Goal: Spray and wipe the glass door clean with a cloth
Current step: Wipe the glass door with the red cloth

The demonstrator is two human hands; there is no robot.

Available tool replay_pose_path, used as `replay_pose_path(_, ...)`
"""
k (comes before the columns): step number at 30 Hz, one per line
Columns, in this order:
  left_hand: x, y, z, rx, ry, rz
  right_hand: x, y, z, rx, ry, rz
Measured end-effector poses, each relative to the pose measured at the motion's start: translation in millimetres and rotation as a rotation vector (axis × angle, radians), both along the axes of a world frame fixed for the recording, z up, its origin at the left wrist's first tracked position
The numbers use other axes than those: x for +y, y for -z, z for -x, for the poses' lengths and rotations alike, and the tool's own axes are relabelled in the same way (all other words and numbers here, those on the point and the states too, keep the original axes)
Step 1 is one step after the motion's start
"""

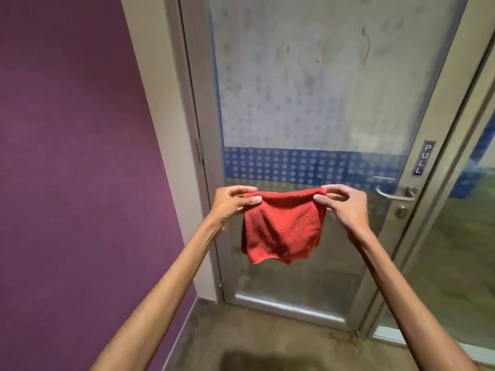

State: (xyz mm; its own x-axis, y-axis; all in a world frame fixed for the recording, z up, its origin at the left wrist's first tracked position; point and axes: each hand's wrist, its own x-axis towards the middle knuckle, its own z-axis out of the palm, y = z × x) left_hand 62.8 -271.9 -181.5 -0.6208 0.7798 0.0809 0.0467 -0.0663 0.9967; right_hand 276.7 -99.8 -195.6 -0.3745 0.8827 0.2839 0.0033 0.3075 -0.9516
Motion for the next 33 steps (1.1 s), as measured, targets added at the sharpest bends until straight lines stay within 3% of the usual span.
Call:
replay_pose_path(7, 74.0, -71.7, 52.0, 0.345, 0.023, -0.066, 46.1, -18.5, 70.7, 0.015, 0.372, -0.147)
replay_pose_path(11, 112.8, -88.3, 80.7, 0.383, 0.046, -0.141, 69.5, -20.8, 106.5, 0.050, 0.535, -0.249)
replay_pose_path(15, 151.9, -99.6, 104.3, 0.424, 0.084, -0.163, 73.5, -28.4, 157.1, 0.244, 0.582, -0.056)
replay_pose_path(19, 184.6, -106.8, 131.3, 0.471, 0.144, -0.195, 49.7, -21.9, 227.3, 0.444, 0.500, -0.159)
replay_pose_path(24, 200.7, -133.7, 180.6, 0.584, 0.235, -0.256, 63.6, 3.3, 312.3, 0.022, 0.503, -0.673)
replay_pose_path(28, 201.4, -160.7, 226.4, 0.696, 0.304, -0.288, 99.7, -3.4, 366.8, -0.109, 0.561, -0.788)
replay_pose_path(33, 211.5, -182.0, 279.5, 0.841, 0.224, -0.367, 140.7, -49.7, 427.6, -0.199, 0.657, -0.833)
